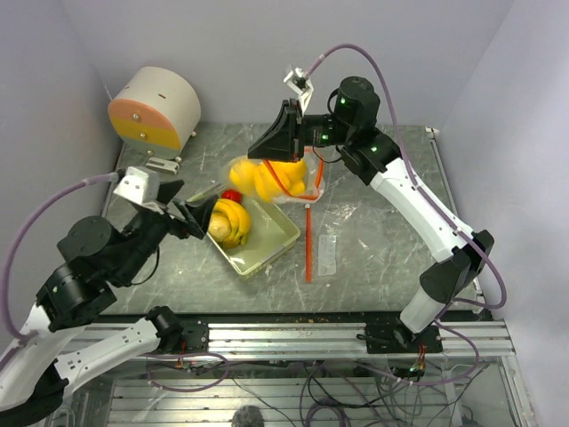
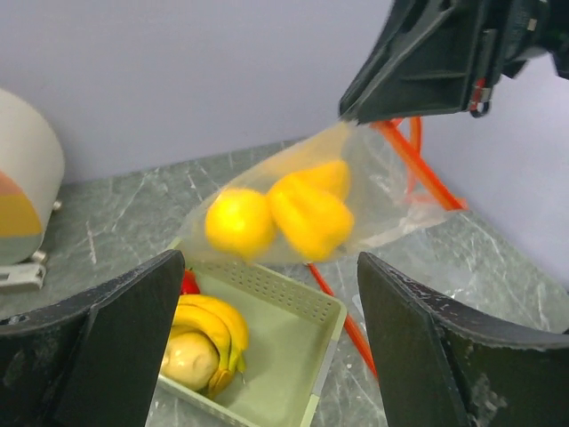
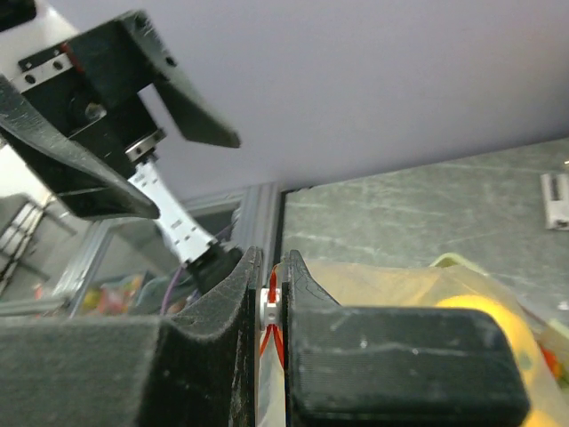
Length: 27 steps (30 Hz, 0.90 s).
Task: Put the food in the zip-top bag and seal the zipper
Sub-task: Zip the zipper food storage bag.
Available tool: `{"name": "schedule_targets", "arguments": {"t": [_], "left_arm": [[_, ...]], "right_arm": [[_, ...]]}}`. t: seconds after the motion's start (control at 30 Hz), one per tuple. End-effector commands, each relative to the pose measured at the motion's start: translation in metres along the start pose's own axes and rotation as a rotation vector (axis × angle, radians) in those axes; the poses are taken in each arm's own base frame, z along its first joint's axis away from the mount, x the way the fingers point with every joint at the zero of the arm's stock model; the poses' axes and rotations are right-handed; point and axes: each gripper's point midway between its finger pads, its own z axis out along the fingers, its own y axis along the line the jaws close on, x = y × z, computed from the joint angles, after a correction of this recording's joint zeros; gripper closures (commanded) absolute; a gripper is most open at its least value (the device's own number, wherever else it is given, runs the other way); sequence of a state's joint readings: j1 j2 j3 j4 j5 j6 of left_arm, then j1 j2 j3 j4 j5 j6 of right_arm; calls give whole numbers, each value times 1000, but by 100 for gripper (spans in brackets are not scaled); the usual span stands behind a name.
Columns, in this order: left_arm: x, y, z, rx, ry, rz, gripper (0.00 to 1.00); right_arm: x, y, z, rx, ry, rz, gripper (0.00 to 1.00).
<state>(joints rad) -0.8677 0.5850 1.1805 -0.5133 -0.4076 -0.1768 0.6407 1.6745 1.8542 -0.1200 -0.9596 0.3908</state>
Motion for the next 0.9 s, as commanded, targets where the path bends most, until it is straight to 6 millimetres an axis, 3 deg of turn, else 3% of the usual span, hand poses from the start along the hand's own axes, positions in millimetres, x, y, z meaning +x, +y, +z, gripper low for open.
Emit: {"name": "schedule_targets", "arguments": {"t": [0.0,0.2,0.43,0.57,0.87], "left_arm": [[2,-38,21,186,-10,116,11],[15,-57,41,264,2,192,10],[37,-77,37,406,19,231,9],[45,-80,37,426,45,237,10],[62,-87,58,432,69,260,12]], "right_arm": [[18,29,-6,-180,55,19,100],[36,46,-13,-266,69,53,100],[47,53,-18,-272,73,57,100],[47,55,-18,-277,72,58,100],[52,65,-15,-306,93,36,100]]}}
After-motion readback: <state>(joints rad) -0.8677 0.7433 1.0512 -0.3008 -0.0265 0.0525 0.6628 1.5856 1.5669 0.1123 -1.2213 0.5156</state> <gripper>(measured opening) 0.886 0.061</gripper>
